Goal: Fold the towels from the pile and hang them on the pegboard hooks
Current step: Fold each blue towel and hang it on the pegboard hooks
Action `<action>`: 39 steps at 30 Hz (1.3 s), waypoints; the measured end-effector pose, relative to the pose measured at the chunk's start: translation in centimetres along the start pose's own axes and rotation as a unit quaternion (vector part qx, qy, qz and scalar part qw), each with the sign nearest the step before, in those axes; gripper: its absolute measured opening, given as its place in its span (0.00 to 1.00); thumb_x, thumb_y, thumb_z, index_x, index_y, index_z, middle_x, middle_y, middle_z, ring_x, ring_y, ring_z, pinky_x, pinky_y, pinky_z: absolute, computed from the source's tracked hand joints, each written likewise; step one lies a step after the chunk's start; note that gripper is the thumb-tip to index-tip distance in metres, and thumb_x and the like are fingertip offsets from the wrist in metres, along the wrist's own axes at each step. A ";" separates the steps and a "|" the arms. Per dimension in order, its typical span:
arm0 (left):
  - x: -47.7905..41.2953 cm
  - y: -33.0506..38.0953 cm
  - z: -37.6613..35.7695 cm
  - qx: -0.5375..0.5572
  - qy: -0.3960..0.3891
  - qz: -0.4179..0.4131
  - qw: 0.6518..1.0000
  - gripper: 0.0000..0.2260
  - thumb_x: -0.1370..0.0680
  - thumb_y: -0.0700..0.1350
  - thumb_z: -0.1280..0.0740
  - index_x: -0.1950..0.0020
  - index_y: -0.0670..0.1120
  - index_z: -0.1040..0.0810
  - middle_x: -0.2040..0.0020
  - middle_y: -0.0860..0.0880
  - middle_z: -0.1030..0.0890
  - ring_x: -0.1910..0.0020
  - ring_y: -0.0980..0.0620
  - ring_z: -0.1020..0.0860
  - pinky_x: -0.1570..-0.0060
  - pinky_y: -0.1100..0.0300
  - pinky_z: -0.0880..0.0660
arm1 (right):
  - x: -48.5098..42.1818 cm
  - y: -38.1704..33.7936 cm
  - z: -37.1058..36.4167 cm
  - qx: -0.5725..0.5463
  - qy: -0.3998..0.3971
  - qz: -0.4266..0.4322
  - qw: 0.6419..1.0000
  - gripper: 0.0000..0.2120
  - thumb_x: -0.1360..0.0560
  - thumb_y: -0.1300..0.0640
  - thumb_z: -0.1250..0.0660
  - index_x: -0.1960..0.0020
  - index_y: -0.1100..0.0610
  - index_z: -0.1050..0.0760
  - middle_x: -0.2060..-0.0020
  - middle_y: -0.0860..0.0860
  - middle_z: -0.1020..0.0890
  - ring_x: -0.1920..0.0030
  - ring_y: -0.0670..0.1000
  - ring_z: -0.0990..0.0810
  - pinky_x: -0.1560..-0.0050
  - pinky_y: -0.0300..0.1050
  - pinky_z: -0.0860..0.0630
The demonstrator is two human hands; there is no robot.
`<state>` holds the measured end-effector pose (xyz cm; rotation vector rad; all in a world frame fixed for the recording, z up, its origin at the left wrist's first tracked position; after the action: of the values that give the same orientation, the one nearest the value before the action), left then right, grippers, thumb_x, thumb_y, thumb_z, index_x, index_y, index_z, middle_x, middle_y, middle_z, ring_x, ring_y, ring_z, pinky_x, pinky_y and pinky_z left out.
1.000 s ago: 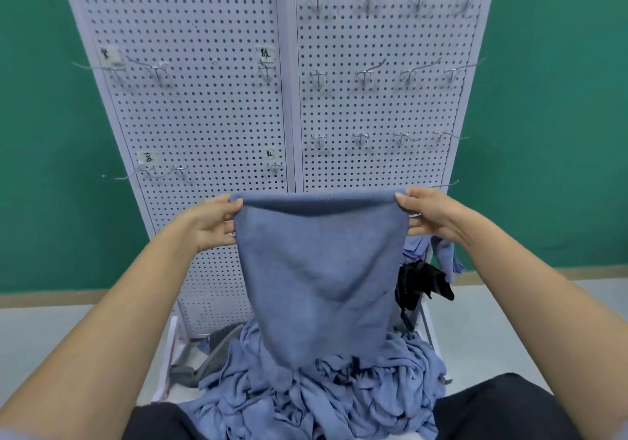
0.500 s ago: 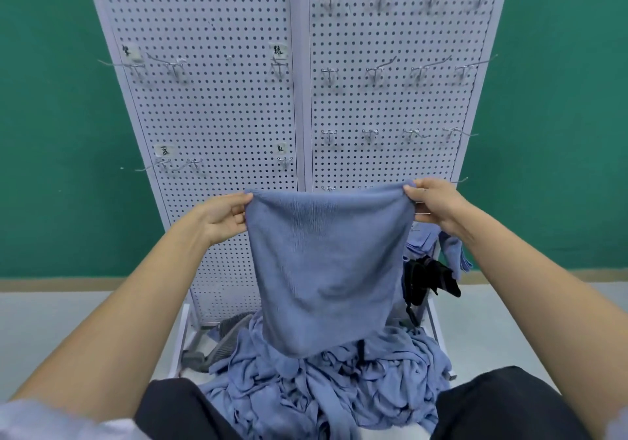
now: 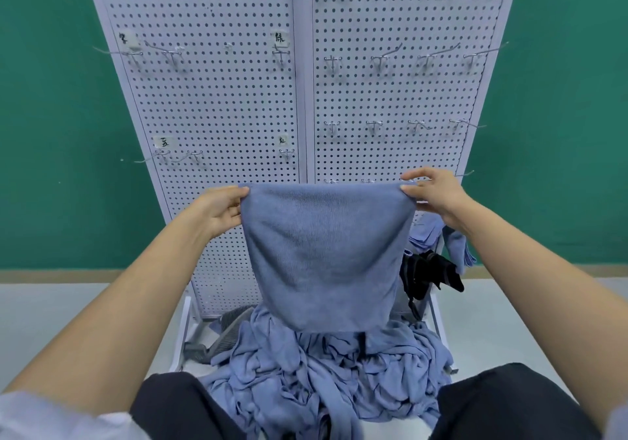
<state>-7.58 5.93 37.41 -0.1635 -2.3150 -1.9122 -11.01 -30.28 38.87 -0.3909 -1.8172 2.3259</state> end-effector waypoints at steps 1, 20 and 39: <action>-0.1 0.1 0.1 -0.001 0.007 -0.009 1.000 0.04 0.21 0.36 0.36 0.55 0.42 0.24 0.57 0.46 0.21 0.59 0.52 0.22 0.59 0.59 0.24 | -0.3 0.0 0.1 0.005 0.020 0.003 1.000 0.07 0.27 0.64 0.28 0.50 0.58 0.23 0.59 0.57 0.20 0.61 0.50 0.22 0.61 0.39 0.19; -1.6 0.2 1.1 -0.377 0.053 -0.193 0.904 0.06 0.26 0.33 0.30 0.54 0.42 0.17 0.60 0.43 0.19 0.61 0.49 0.23 0.56 0.58 0.22 | -2.2 0.8 -1.0 0.328 -0.029 0.119 0.937 0.07 0.28 0.64 0.28 0.50 0.62 0.17 0.59 0.57 0.18 0.61 0.50 0.27 0.56 0.41 0.29; -3.8 -8.8 0.0 0.093 0.030 0.087 0.991 0.04 0.22 0.39 0.34 0.50 0.39 0.22 0.54 0.43 0.18 0.57 0.50 0.19 0.68 0.61 0.20 | -1.3 9.4 -3.9 -0.244 -0.037 -0.153 0.957 0.09 0.25 0.63 0.32 0.46 0.63 0.22 0.62 0.54 0.15 0.65 0.48 0.17 0.65 0.39 0.20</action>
<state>-5.35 4.30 28.24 -0.2728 -2.3378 -1.5897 -8.26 -29.35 29.04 -0.0675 -2.2916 1.6987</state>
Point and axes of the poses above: each hand's wrist, its own x-axis away from the middle knuckle, its own z-axis out of the back of the hand, y = z × x, the point moved 4 cm from there along -x, towards the middle knuckle
